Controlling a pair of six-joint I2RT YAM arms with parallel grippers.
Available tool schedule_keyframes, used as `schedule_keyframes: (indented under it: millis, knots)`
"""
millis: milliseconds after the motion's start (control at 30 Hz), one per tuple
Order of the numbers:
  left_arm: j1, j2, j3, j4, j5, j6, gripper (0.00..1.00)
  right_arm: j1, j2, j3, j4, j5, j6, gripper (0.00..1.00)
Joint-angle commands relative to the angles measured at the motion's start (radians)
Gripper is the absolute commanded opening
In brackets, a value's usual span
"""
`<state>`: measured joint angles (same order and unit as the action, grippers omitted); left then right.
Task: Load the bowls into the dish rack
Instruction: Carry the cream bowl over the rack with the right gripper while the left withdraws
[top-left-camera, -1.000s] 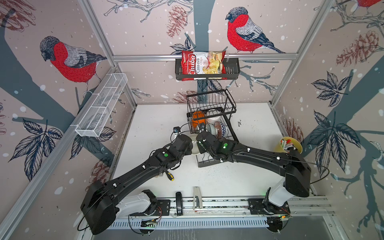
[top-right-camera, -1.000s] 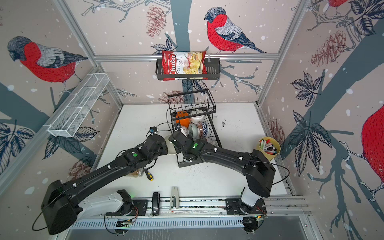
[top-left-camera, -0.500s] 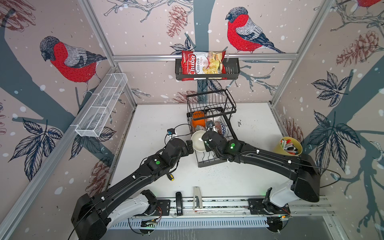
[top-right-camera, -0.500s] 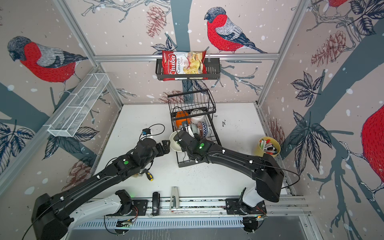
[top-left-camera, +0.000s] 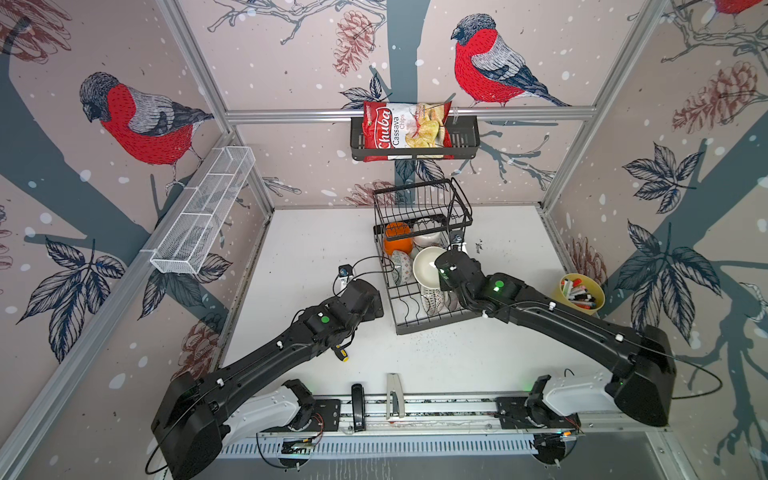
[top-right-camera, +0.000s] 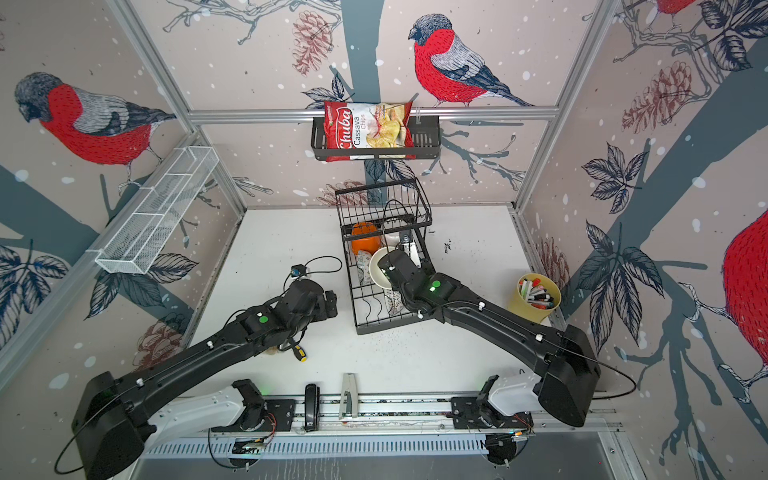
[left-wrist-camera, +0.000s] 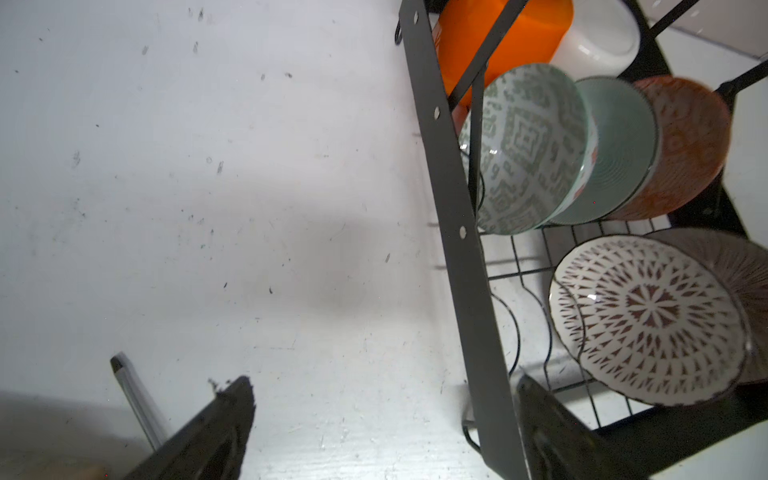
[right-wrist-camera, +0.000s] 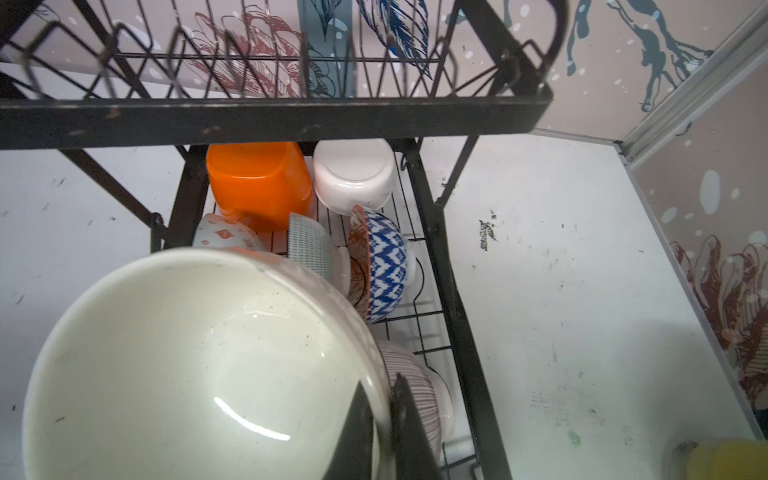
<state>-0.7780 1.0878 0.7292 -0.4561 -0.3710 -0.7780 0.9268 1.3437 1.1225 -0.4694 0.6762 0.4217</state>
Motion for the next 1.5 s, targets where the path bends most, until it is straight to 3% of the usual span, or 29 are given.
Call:
schedule_keyframes:
  millis: [0, 400, 600, 1467]
  knots:
    - [-0.018, 0.014, -0.006, -0.029, 0.012, -0.016, 0.96, -0.020, -0.036, -0.007, 0.013, 0.036, 0.007, 0.00]
    - [-0.068, 0.007, -0.085, 0.001, 0.031, -0.075, 0.95, -0.063, -0.124, -0.027, 0.063, 0.028, -0.038, 0.00]
    - [-0.108, 0.027, -0.124, 0.108, 0.070, -0.089, 0.95, -0.063, -0.125, -0.023, 0.072, 0.016, -0.041, 0.00]
    - [-0.164, 0.253, -0.049, 0.272, 0.100, -0.007, 0.95, -0.066, -0.110, -0.041, 0.090, 0.016, -0.057, 0.00]
